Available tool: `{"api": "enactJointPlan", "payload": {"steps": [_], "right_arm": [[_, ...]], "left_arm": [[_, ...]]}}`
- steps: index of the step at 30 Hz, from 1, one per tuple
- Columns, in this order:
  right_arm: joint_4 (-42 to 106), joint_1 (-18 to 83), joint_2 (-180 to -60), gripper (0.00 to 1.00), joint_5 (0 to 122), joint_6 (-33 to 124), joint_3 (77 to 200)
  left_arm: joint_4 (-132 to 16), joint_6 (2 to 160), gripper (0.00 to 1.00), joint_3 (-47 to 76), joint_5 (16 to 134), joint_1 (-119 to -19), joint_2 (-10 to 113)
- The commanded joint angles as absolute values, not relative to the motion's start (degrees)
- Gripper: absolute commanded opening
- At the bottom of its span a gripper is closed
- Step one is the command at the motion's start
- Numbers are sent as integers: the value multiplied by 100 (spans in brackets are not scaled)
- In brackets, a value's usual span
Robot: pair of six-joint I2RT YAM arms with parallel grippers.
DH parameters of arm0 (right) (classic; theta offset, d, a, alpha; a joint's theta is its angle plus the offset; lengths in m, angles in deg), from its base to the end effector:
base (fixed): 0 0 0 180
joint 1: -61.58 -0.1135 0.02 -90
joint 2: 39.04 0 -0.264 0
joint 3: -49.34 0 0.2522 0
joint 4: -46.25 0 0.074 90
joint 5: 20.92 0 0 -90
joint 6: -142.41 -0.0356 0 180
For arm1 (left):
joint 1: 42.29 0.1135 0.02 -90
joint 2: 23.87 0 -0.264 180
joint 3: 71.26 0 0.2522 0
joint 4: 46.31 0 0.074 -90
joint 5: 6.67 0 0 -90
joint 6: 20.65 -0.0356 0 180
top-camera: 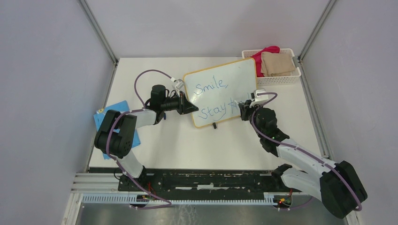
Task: Write a sentence on the whiteboard
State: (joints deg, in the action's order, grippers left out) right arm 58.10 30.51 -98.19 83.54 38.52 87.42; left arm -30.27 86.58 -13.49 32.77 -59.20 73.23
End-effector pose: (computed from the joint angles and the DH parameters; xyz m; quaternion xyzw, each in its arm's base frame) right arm 0.1990 0.1096 0.2321 -0.0322 0.7593 0.1572 0.6306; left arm 0.3139 -0.1242 0.1774 0.2327 0.7559 -0.4869 0.3706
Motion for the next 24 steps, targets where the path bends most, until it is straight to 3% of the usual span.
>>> {"api": "enactJointPlan", "payload": {"steps": [1,24], "right_arm": [[6044,3047,-9863,0,8538,3801,8992],[6193,3101,-10238,0,8603,3763,9079]], "left_arm": [[-3651,8164,2,-1325,3682,-6031,7359],[-3687,8137,2,-1320,3684,-6031,7373]]}}
